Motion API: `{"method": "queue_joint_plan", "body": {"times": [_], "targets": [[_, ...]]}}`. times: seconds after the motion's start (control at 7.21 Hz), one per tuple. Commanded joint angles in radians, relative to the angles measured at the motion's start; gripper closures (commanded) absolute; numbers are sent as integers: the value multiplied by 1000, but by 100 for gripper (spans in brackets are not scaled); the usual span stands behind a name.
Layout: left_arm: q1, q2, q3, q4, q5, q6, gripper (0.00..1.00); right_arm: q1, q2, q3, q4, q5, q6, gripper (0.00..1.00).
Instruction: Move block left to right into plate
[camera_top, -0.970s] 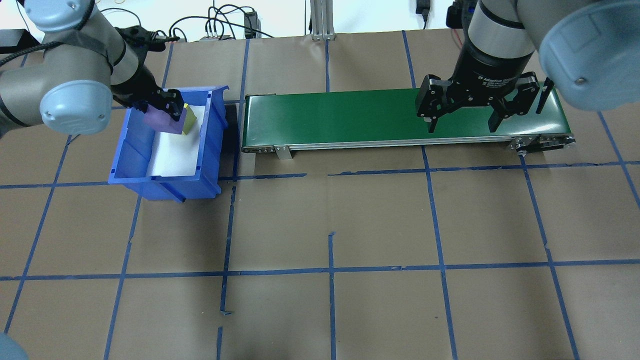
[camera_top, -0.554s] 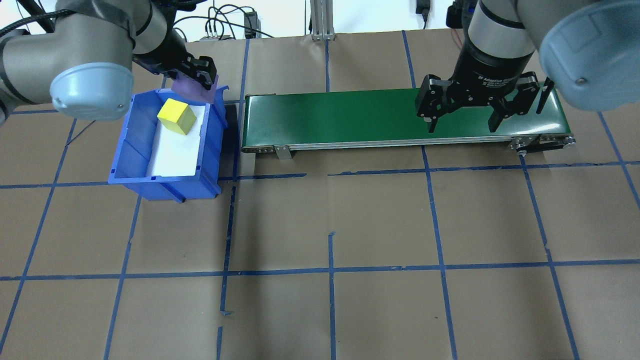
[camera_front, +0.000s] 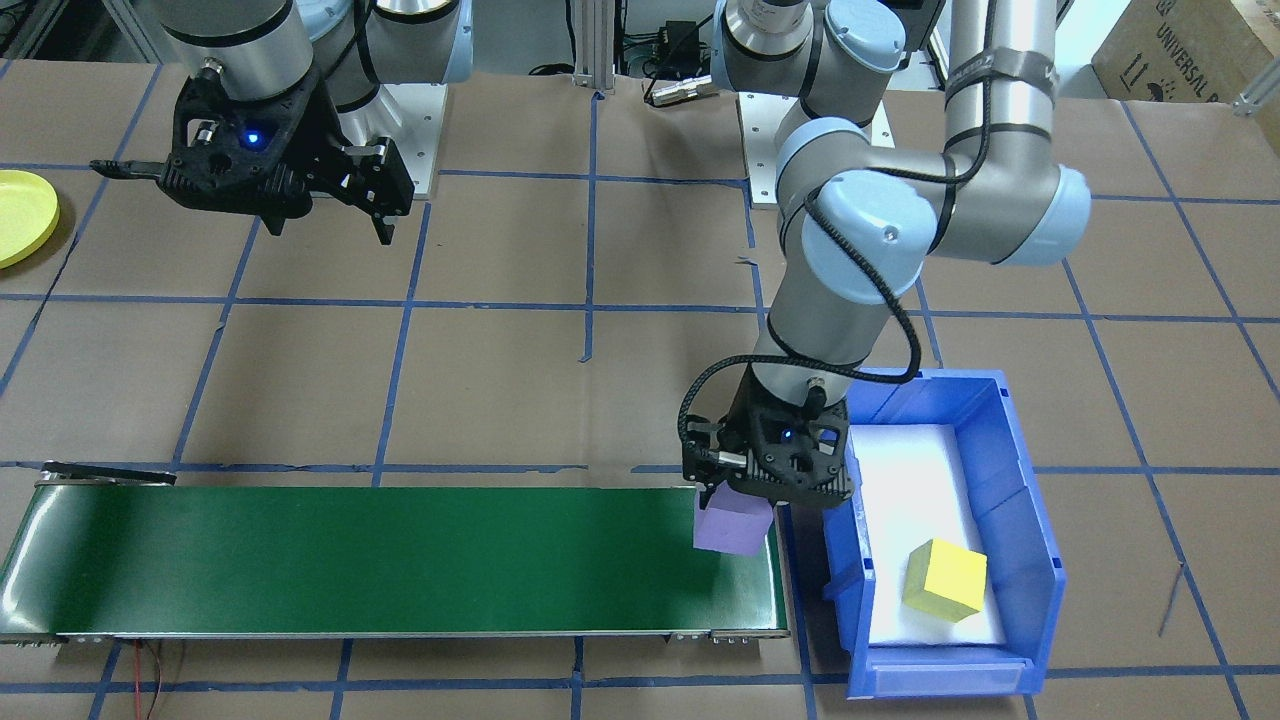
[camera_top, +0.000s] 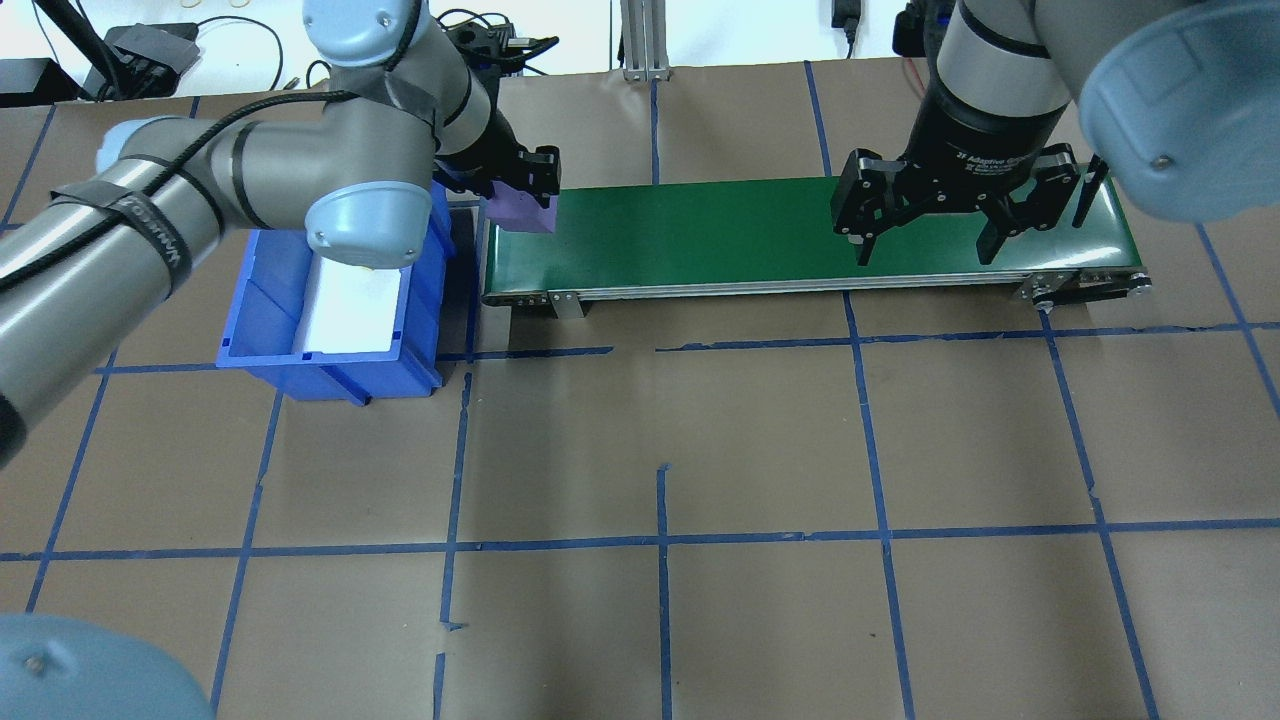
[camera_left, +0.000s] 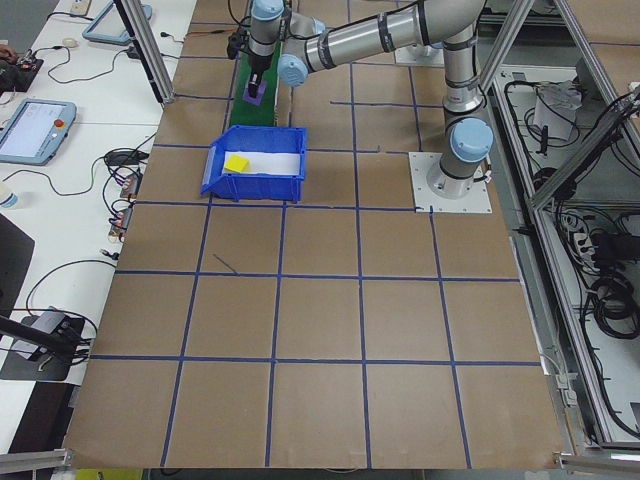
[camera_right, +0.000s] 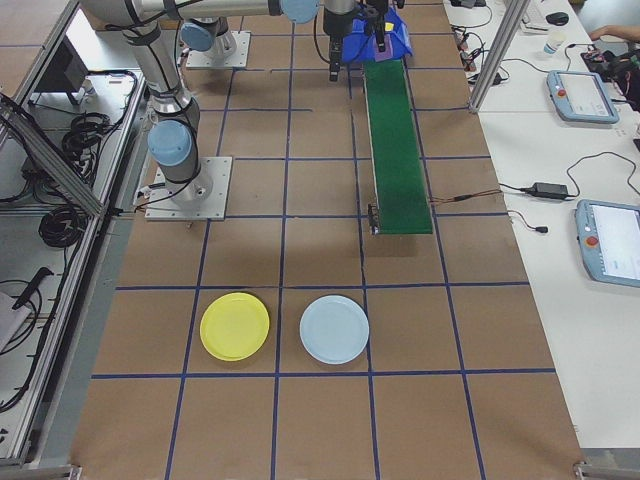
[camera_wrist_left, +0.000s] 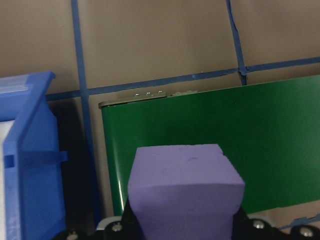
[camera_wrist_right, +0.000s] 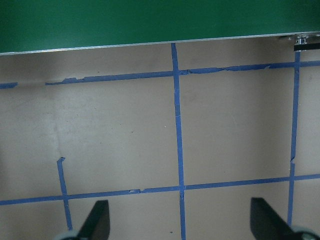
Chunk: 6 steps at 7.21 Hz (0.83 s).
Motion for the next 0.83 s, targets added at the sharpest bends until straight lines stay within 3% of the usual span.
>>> {"method": "queue_joint_plan", "body": {"times": [0.0,0.14,0.28,0.55,0.69], "targets": [[-7,-25,-6,12,7,-5,48,1,0,0,1,0,0,0],[-7,-25,-6,8,10,-8,0,1,0,0,1,0,0,0],[-7,-19,6,8,24,3,0,1,0,0,0,0,0,0],[-1,52,14,-9,126,6,0,1,0,0,1,0,0,0],[17,82,15,-40,131,9,0,1,0,0,1,0,0,0]]}}
